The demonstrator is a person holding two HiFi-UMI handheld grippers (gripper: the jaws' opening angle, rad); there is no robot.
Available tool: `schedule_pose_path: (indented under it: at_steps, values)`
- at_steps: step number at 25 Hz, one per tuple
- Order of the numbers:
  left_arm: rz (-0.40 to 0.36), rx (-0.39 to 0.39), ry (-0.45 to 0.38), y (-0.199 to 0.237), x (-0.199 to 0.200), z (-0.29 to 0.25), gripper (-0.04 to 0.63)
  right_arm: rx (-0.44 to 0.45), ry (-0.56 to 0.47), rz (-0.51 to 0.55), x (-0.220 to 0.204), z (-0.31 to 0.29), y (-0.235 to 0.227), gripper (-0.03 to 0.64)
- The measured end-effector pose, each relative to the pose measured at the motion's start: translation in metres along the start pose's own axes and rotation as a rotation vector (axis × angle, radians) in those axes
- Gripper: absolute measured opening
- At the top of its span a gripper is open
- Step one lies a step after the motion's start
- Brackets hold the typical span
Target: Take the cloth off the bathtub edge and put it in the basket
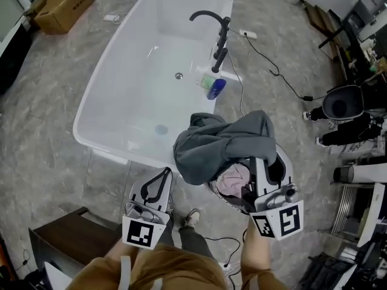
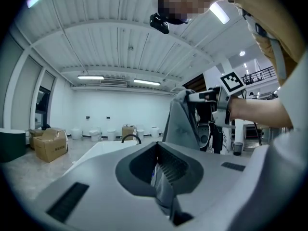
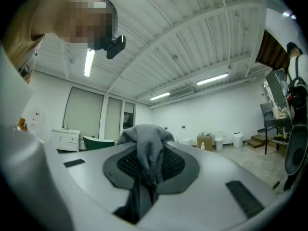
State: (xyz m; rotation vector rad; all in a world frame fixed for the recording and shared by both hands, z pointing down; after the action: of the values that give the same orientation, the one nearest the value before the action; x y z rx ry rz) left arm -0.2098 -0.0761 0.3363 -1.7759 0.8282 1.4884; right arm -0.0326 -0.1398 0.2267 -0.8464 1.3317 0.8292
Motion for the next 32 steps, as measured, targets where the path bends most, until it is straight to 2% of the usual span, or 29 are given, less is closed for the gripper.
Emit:
schedule_pose_path:
  at_steps: [5, 8, 12, 19, 32]
  values:
    - [-0.07, -0.007, -0.069, -0.002, 0.056, 0.019, 0.006, 0.03, -0.12, 0.062, 0.102, 0.03, 0.023, 0.067]
    - [-0.022, 0.01, -0.102, -0.004, 0.081, 0.028, 0.006, 0.039, -0.155, 0.086, 0.136, 0.049, 0.036, 0.067]
    - [0.036, 0.035, -0.137, -0.008, 0.104, 0.042, 0.006, 0.025, -0.16, 0.083, 0.154, 0.08, 0.044, 0.067]
    - [0.007, 0.029, -0.164, -0.024, 0.125, 0.061, 0.006, 0.0, -0.212, 0.079, 0.181, 0.12, 0.05, 0.067]
    - [-0.01, -0.025, -0.223, -0.015, 0.146, 0.06, 0.006, -0.055, -0.256, 0.088, 0.204, 0.129, 0.061, 0.067]
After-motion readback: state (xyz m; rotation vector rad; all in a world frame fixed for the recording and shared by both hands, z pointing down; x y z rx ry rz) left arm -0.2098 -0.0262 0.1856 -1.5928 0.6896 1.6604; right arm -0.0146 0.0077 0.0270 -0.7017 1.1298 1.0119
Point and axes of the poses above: the fingertips, and each gripper's own axes: z backward along the fingers, y to its left, x out of its top, the point moved 1 cm from there along z, backward along the fingers, and after that the axes turned 1 degree about -x, right-handed, at the moved point
